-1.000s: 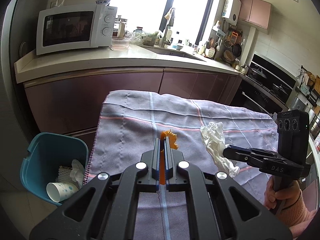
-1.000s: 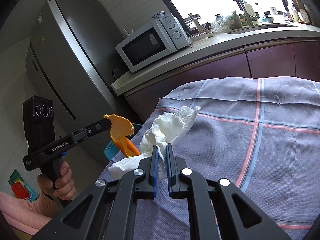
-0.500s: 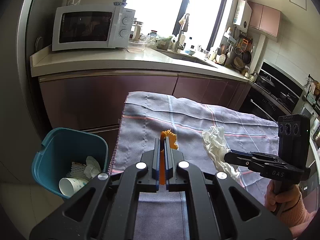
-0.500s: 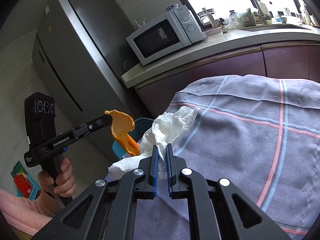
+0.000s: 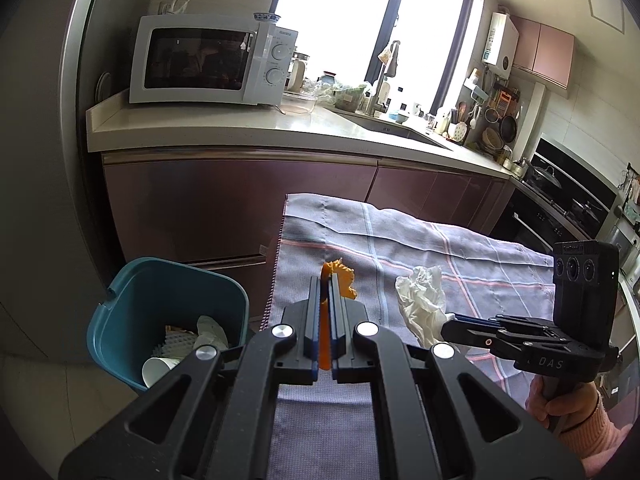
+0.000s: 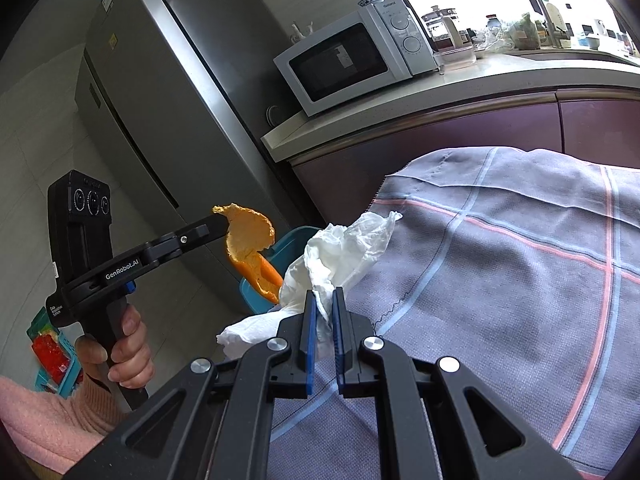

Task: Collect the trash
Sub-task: 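Lift the peel and tissue and carry both tools toward the teal bin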

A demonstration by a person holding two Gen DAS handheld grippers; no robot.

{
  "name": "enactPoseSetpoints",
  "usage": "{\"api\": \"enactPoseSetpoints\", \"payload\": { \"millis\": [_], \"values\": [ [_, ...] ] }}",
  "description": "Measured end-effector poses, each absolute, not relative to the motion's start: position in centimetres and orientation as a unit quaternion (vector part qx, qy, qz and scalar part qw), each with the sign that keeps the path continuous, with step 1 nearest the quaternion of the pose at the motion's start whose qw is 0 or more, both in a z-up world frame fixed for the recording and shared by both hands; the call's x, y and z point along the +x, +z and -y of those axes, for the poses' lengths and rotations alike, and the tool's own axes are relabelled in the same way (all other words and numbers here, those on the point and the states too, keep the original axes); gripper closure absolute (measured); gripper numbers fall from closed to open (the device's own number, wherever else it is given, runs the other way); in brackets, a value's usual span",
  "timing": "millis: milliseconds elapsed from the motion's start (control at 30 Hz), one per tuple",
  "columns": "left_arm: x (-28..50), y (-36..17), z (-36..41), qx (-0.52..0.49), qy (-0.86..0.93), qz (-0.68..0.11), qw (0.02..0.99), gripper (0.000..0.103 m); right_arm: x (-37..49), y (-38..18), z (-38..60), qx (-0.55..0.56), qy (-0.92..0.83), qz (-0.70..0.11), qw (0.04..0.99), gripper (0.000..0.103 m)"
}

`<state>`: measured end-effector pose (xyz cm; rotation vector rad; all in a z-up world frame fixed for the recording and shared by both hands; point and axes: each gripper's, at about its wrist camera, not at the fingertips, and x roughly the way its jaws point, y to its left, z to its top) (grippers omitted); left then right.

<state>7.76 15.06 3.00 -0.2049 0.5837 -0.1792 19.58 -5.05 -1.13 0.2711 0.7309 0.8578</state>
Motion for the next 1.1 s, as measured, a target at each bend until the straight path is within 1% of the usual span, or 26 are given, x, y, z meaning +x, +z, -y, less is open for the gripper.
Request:
{"api": "enactPoseSetpoints", "payload": {
  "millis": [600,1100],
  "values": [
    [7.2,3.3,-19.3,-0.112,-0.051,-0.276,0.953,0.099,20.4,-0.6,1.6,0.109,0.436,-0.352,0.821,0.096],
    [7.0,2.4,-21.6,-0.125,-0.030,-0.279,0.952,0.099,21.2,-0.3,-1.3,0.096,0.452,-0.362,0.809,0.096]
  ]
}}
